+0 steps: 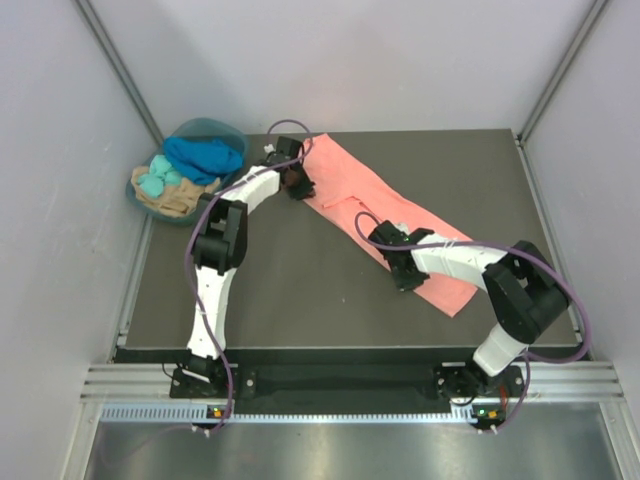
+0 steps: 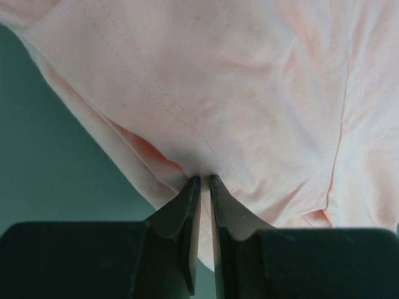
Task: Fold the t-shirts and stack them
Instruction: Fold the tshirt
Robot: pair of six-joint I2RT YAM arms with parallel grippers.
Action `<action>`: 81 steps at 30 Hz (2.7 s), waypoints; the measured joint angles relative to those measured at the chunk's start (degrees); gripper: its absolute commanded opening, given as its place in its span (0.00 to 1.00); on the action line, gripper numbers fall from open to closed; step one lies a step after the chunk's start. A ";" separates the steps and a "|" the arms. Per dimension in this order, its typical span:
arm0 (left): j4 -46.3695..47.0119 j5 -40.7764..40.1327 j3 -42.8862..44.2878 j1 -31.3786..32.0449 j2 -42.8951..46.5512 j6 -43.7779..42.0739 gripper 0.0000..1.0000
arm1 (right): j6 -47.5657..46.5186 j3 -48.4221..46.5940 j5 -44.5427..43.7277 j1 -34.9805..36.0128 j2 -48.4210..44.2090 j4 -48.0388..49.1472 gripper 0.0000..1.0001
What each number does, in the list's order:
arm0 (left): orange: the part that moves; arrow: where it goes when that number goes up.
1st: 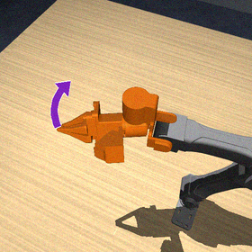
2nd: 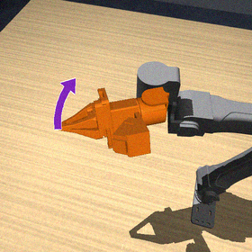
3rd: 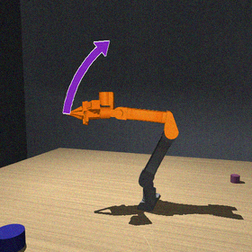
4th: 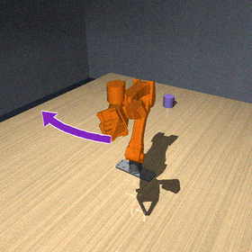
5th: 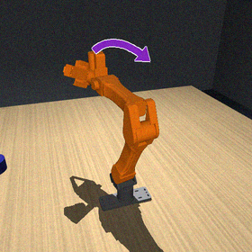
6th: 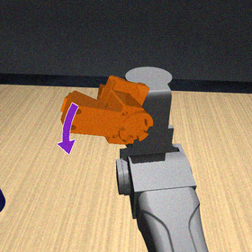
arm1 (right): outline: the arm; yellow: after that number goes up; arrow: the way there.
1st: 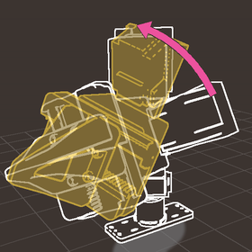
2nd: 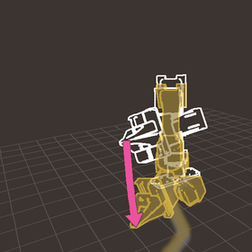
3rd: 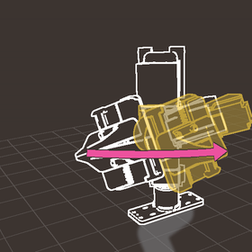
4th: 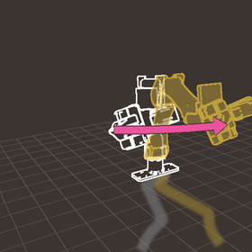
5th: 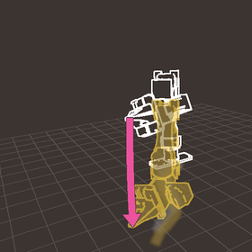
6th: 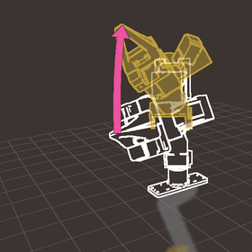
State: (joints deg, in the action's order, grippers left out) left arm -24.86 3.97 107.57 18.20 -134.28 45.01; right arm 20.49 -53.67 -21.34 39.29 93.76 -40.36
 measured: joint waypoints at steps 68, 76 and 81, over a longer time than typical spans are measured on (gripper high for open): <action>11.37 17.40 6.21 -9.16 -5.64 -8.31 0.43 | 18.62 -14.08 9.70 9.97 -7.52 -7.34 0.39; 10.12 15.21 -14.21 -8.02 13.90 -8.90 0.43 | 8.50 -4.52 18.43 -13.81 -12.31 -3.34 0.55; 11.37 14.32 -26.64 -4.66 19.17 -7.39 0.43 | 4.28 -1.95 22.91 -22.10 -10.05 -2.49 0.57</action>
State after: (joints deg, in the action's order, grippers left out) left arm -13.50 18.28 80.93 13.54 -115.11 37.63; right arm 24.77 -55.61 1.56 17.19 83.70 -42.85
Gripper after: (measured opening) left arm 0.434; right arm 0.572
